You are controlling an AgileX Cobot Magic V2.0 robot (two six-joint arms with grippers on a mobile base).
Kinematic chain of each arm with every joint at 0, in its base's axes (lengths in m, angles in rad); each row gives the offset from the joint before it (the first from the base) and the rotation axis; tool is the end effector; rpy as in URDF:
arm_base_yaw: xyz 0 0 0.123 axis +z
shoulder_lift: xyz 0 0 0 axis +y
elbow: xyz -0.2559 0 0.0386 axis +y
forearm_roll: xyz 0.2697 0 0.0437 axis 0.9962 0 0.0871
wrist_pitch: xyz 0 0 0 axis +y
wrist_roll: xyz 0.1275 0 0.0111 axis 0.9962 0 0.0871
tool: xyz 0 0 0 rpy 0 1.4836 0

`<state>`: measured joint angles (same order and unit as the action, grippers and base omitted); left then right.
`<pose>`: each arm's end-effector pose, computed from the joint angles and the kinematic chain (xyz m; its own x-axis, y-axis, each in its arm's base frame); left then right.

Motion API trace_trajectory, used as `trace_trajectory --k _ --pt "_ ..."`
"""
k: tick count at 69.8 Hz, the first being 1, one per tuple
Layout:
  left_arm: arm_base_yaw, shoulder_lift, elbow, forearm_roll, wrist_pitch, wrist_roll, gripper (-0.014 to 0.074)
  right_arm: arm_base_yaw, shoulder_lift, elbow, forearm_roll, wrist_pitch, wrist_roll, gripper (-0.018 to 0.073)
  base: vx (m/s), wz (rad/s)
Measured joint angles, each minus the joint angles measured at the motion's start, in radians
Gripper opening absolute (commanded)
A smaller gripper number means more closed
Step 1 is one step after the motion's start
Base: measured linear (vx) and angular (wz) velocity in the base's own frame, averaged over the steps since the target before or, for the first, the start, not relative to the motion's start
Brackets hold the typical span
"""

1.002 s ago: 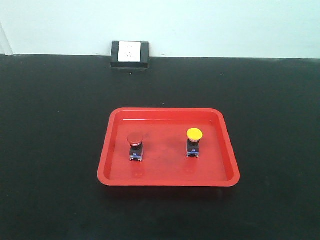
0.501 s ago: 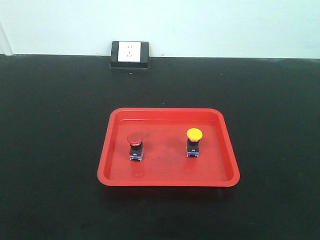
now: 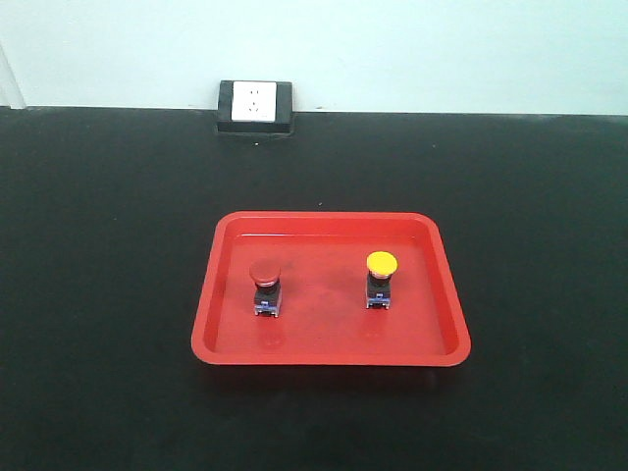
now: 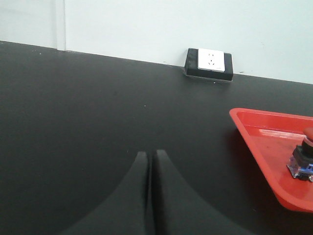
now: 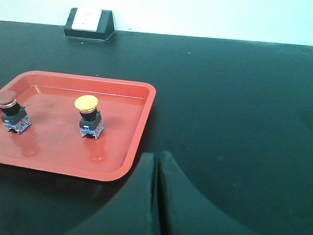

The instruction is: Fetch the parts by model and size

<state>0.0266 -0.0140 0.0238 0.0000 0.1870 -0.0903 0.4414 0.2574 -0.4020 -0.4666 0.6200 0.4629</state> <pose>0.1409 0.0037 0.1850 -0.1065 -0.0930 -0.9899 -0.0363 0.9953 -0.0896 0.1405 0.0294 0.2668 -0.3111 -0.0682 -0.9479 -0.1667 0.9859 -0.0162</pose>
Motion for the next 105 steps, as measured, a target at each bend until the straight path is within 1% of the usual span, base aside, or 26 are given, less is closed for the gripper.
trace_trajectory --k 21,27,34,38,41,46,53,54,59,65,72,83,93,105 --pt "0.0 0.0 0.0 0.0 -0.003 0.0 -0.0007 0.0 0.0 0.0 0.0 0.0 0.0 -0.0006 0.0 0.0" --pt "0.0 0.0 0.0 0.0 -0.003 0.0 -0.0007 0.0 0.0 0.0 0.001 -0.018 0.006 -0.0006 0.0 0.0" --pt "0.0 0.0 0.0 0.0 -0.004 0.0 -0.0007 -0.002 0.0 0.0 0.046 -0.068 0.009 -0.0006 0.0 0.0" --pt "0.0 0.0 0.0 0.0 -0.004 0.0 -0.0007 -0.011 0.0 0.0 0.073 -0.103 -0.012 -0.0006 0.0 0.0" --pt "0.0 0.0 0.0 0.0 -0.004 0.0 -0.0007 -0.026 0.003 0.0 0.099 -0.12 -0.044 -0.0006 0.0 0.0" --pt "0.0 0.0 0.0 0.0 -0.004 0.0 -0.0007 -0.079 0.017 0.0 0.157 -0.139 -0.12 -0.0006 0.0 0.0" --pt "0.0 0.0 0.0 0.0 -0.004 0.0 -0.0007 -0.19 0.035 0.0 0.266 -0.14 -0.238 -0.0006 0.0 0.0" --pt "0.0 0.0 0.0 0.0 -0.004 0.0 -0.0007 -0.228 0.035 0.0 0.314 -0.14 -0.281 -0.0006 0.0 0.0" --pt "0.0 0.0 0.0 0.0 -0.004 0.0 -0.0007 -0.3 0.035 0.0 0.379 -0.14 -0.364 -0.0006 0.0 0.0" --pt "0.0 0.0 0.0 0.0 -0.004 0.0 -0.0007 -0.371 0.035 0.0 0.424 -0.139 -0.434 -0.0006 0.0 0.0" --pt "0.0 0.0 0.0 0.0 -0.004 0.0 -0.0007 -0.429 0.035 0.001 0.431 -0.134 -0.463 -0.0006 0.0 0.0" --pt "0.0 0.0 0.0 0.0 -0.004 0.0 -0.0007 -0.48 0.001 0.064 0.439 -0.189 -0.475 -0.0006 0.0 0.0" --pt "0.0 0.0 0.0 0.0 -0.004 0.0 -0.0007 -0.487 -0.051 0.155 0.467 -0.256 -0.477 -0.0006 0.0 0.0" --pt "0.0 0.0 0.0 0.0 -0.004 0.001 -0.0007 -0.488 -0.141 0.272 0.467 -0.325 -0.477 -0.0006 0.0 0.0"
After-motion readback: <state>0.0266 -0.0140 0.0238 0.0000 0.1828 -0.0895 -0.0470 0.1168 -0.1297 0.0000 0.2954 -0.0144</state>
